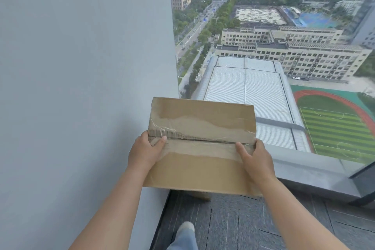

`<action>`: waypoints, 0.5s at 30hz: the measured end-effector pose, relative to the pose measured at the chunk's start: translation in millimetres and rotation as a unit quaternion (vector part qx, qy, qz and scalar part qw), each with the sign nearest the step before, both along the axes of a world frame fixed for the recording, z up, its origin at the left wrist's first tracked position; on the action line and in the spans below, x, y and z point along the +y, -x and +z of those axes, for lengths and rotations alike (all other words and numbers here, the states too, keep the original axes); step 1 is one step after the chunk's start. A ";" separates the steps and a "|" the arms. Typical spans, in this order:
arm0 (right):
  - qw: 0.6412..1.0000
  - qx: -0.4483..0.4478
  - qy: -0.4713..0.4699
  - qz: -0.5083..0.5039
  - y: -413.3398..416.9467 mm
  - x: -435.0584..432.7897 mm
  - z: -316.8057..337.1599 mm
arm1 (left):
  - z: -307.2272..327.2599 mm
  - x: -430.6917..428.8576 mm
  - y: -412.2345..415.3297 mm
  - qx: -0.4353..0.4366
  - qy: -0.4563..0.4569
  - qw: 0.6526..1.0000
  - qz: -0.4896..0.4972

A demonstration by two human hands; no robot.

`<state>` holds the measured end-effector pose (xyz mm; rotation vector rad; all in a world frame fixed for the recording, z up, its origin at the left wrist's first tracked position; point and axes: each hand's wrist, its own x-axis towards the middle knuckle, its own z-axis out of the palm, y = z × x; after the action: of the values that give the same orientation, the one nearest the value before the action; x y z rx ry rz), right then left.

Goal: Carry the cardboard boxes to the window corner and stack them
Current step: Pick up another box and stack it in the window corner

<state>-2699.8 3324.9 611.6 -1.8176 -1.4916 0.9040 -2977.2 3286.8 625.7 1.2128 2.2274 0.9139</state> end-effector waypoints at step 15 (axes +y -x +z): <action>0.996 -0.028 0.061 -0.066 56.4 187.3 -15.2 | -16.8 231.6 57.9 0.003 0.060 0.996 -0.070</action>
<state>-2756.2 3512.2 596.4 -2.0204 -1.3559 0.9032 -3035.1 3518.4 608.9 1.2988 2.1369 0.7125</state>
